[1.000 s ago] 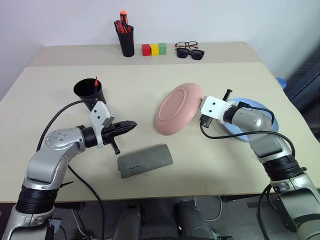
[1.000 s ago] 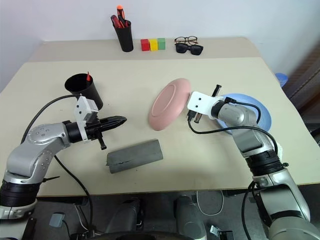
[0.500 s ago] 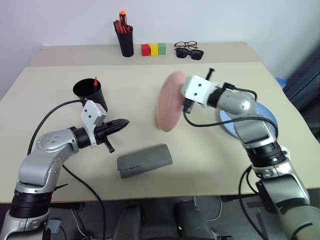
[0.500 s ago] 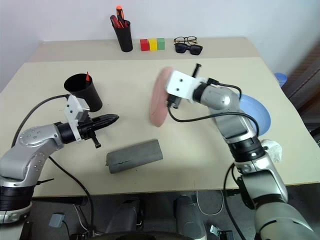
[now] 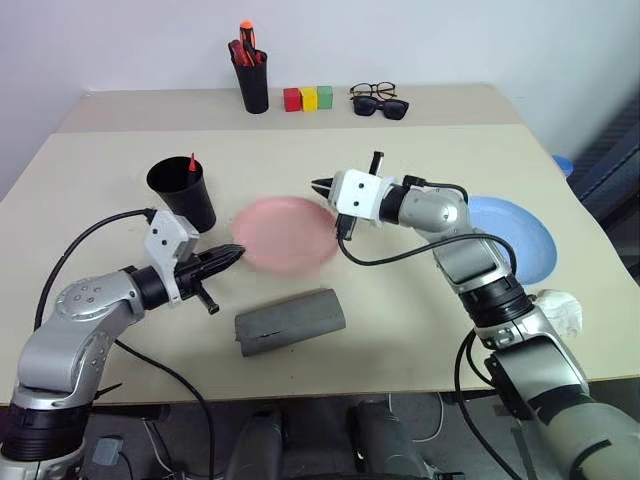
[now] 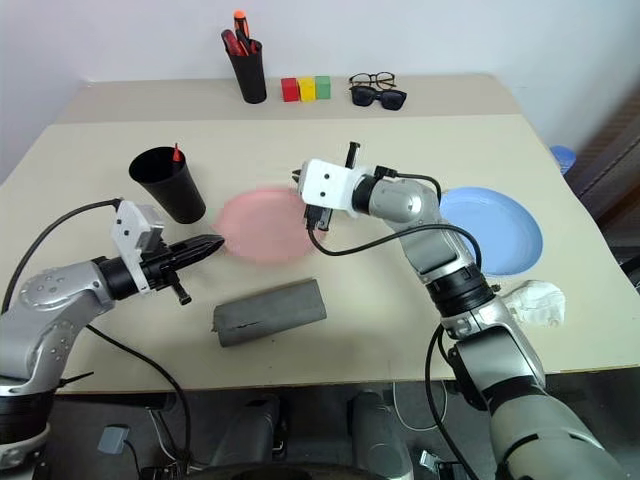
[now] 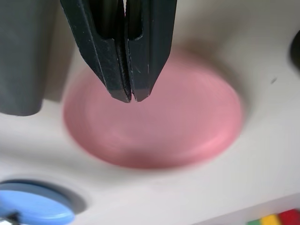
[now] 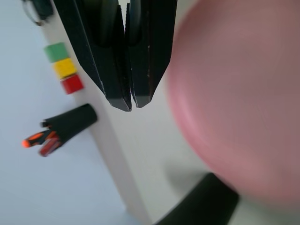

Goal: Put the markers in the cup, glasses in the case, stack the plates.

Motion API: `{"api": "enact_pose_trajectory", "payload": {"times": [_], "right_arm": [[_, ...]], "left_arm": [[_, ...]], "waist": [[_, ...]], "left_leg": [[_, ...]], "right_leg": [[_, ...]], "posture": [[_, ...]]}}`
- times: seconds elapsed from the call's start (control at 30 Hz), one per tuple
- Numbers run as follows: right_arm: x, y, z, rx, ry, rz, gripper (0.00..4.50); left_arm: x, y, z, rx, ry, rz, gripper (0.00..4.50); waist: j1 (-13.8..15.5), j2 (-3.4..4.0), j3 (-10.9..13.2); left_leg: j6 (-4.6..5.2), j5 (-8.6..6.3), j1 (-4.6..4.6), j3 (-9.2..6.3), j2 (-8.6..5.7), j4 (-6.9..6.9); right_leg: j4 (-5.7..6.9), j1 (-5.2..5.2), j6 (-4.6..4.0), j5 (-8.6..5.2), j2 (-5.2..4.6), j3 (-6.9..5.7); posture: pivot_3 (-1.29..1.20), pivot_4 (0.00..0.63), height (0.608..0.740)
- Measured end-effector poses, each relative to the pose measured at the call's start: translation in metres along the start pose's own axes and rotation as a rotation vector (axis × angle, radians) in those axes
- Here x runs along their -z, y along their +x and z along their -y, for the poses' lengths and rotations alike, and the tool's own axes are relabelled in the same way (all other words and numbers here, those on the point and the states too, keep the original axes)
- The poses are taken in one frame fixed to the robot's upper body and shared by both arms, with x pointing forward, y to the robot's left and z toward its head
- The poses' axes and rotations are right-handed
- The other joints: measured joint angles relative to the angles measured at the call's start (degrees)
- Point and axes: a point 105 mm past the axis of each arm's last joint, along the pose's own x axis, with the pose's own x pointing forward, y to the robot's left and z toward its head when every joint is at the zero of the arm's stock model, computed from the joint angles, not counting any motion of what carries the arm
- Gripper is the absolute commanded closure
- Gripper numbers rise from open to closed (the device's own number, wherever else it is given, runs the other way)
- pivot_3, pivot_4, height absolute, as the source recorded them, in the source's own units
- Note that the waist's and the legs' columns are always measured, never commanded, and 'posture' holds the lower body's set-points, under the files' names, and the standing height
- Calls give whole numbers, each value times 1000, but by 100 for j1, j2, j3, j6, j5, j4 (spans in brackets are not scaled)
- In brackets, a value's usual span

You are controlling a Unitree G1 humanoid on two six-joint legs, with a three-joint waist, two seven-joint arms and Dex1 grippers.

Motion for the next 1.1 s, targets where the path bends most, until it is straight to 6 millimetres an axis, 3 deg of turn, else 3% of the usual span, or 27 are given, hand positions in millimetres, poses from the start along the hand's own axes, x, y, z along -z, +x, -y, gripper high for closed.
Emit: {"api": "enact_pose_trajectory", "payload": {"times": [0.03, 0.1, 0.17, 0.23, 0.43, 0.63, 0.77, 1.0, 1.1], "right_arm": [[1, -3, -7, -28, 17, -2, 4430], [2, -11, -17, -82, 45, -12, 3907], [3, -19, -22, -122, 71, -28, 3203], [7, -28, -26, -154, 80, -51, 2204], [10, -38, -29, -200, -108, -60, 2204], [36, -36, -57, -366, -313, -65, 2204], [46, -34, -64, -426, -424, -38, 2204], [40, -14, -72, -420, -498, 53, 2204], [39, -8, -79, -422, -503, 79, 3024]], "left_arm": [[1, -3, -2, -11, -1, -6, 4500], [4, -12, -7, -30, -15, -36, 4500], [11, -25, -8, -23, -24, -91, 4500], [18, -37, -10, -30, -35, -129, 4500], [18, -46, -16, -47, -14, -155, 4500], [18, -44, -16, -48, -9, -154, 4500], [19, -40, -14, -42, -3, -154, 4500], [20, -38, -10, -46, -2, -145, 4500], [20, -38, -9, -47, 0, -146, 4500]], "waist": [[9, 0, 0], [5, 0, 0], [-9, 2, 1], [-3, 3, 2], [8, 2, 1], [-4, 2, 2], [-11, 2, 2], [-10, 2, 1], [1, 2, 1]], "left_leg": [[0, 0, 0, 0, -1, 0], [1, 0, 0, 0, -1, 1], [1, -1, 2, 0, 1, -1], [1, -1, 4, -1, 2, -5], [0, -1, 4, 1, 0, -5], [0, 0, 5, 2, 1, -6], [0, 0, 5, 2, 2, -6], [-2, 1, 6, 1, 3, -8], [-2, 1, 6, 1, 0, -7]], "right_leg": [[0, 1, 0, 0, -1, 0], [0, 2, 0, 0, -2, 0], [-1, 2, 0, 0, -1, 0], [-2, 2, -2, -1, 0, 0], [-5, 6, -2, -1, -2, -1], [-6, 6, -2, -1, -1, -1], [-6, 5, -2, -1, 0, -1], [-6, 5, -2, -1, 1, -1], [-6, 7, -2, -1, -2, -1]], "posture": [[0, 150, 740], [0, 150, 740], [0, 150, 740], [0, 150, 740], [0, 150, 740], [0, 150, 740], [0, 150, 740], [0, 150, 740], [0, 150, 740]]}}
